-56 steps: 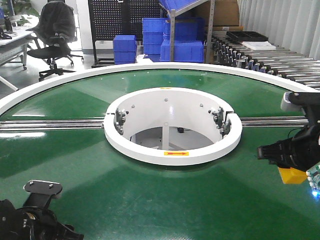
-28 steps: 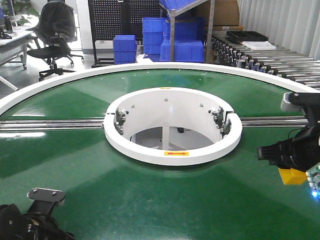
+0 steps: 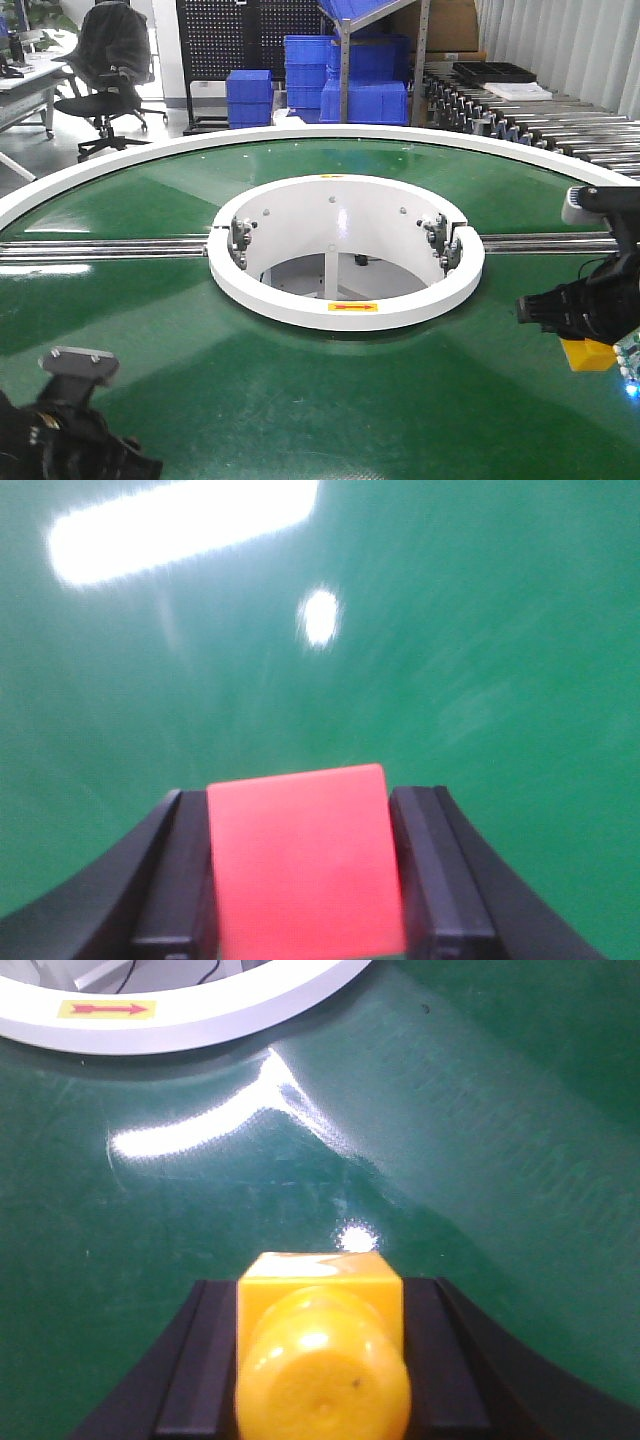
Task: Pick red and yellow blocks into blue bin
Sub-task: 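Lift both held blocks up off the table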
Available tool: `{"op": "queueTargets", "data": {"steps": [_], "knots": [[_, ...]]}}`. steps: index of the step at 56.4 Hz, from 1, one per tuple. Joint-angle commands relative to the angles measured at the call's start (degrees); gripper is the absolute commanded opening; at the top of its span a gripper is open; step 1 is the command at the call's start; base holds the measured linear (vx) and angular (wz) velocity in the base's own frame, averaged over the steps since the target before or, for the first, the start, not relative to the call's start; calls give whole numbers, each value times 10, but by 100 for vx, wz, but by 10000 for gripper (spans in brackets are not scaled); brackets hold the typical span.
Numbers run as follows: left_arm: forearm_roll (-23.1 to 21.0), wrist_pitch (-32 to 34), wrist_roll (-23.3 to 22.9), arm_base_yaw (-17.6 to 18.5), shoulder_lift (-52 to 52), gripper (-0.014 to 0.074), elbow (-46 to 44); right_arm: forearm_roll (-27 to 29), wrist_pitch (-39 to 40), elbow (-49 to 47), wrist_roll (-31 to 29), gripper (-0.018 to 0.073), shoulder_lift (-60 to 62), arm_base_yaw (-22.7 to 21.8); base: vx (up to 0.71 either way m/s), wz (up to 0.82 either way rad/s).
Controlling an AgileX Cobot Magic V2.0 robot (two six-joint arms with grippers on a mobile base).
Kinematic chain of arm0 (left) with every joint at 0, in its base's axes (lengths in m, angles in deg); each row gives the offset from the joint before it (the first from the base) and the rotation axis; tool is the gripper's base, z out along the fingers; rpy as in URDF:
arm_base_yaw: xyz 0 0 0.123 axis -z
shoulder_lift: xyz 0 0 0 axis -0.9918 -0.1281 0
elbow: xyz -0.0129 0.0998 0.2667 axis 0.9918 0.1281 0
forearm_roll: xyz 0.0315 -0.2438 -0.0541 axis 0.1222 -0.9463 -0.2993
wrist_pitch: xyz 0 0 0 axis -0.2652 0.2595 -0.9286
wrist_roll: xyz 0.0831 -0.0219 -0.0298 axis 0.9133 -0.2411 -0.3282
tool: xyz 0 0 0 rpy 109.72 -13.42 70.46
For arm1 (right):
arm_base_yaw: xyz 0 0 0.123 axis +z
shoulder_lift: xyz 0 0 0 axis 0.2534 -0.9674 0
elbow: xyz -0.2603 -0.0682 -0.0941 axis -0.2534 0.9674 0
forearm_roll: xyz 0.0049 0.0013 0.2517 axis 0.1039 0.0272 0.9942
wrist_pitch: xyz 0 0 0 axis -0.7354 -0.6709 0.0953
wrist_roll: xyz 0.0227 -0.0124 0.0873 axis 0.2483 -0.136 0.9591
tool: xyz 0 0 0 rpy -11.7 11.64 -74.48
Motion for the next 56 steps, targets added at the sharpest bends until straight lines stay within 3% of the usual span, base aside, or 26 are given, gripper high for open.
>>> {"op": "queueTargets", "data": {"steps": [1,15,28,36,45,56], "knots": [[-5,24,-1,3,93,-6,-14,-14,27,-16,-31,-11,42,1,0,0],[-5,5,-1,3,294,-1,-14,-4,37,8,-46,-11,143,1,0,0],[-5,-60,-1,3,436,-1,-8,-4,149,185,-57,-11,317,1,0,0],[-6,-34,-10,3,515,-1,44,-4,175,269,-54,-11,426,1,0,0],[-6,12,-17,3,562,-1,100,-13,187,318,-54,-11,485,1,0,0],[-5,-1,-17,3,564,-1,108,-20,183,330,-54,-11,494,1,0,0]]}}
